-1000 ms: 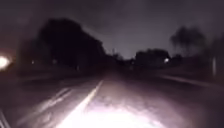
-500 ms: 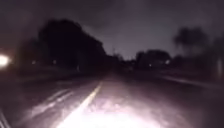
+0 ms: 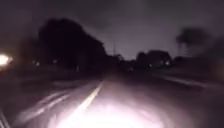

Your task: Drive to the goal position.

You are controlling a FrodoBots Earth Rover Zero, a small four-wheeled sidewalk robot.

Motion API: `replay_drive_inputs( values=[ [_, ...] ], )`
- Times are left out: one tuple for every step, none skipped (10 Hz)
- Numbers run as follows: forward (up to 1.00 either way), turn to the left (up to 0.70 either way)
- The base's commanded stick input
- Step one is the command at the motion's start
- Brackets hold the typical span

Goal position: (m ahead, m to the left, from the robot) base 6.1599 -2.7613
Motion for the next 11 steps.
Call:
replay_drive_inputs(
  values=[
    [0.70, 0.00],
    [0.70, 0.00],
    [0.70, 0.00],
    [0.70, 0.00],
    [0.70, 0.00],
    [0.70, 0.00],
    [0.70, 0.00],
    [0.70, 0.00],
    [0.70, 0.00],
    [0.70, 0.00],
    [0.70, 0.00]
  ],
)
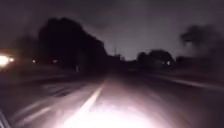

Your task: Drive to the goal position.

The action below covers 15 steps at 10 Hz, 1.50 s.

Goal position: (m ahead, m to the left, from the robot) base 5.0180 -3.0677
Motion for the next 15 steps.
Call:
replay_drive_inputs(
  values=[
    [0.70, 0.00],
    [0.70, 0.00],
    [0.70, 0.00],
    [0.70, 0.00],
    [0.70, 0.00],
    [0.70, 0.00],
    [0.70, 0.00],
    [0.70, 0.00],
    [0.70, 0.00],
    [0.70, 0.00],
    [0.70, 0.00],
    [0.70, 0.00],
    [0.70, 0.00],
    [0.70, 0.00],
    [0.70, 0.00]
  ],
)
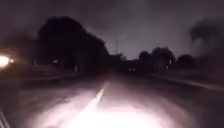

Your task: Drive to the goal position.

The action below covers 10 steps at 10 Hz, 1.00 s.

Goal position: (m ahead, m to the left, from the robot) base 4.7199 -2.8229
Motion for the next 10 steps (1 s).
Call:
replay_drive_inputs(
  values=[
    [0.70, 0.00],
    [0.70, 0.00],
    [0.70, 0.00],
    [0.70, -0.13],
    [0.70, -0.28],
    [0.70, -0.29],
    [0.70, -0.07],
    [0.70, 0.00],
    [0.70, 0.00],
    [0.70, 0.00]
  ],
)
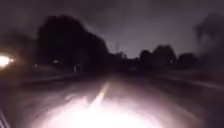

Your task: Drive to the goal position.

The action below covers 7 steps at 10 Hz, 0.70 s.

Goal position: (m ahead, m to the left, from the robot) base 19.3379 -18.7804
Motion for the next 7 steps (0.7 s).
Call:
replay_drive_inputs(
  values=[
    [0.70, 0.00],
    [0.70, 0.00],
    [0.70, 0.00],
    [0.70, 0.00],
    [0.70, 0.00],
    [0.70, 0.00],
    [0.70, 0.00]
  ],
)
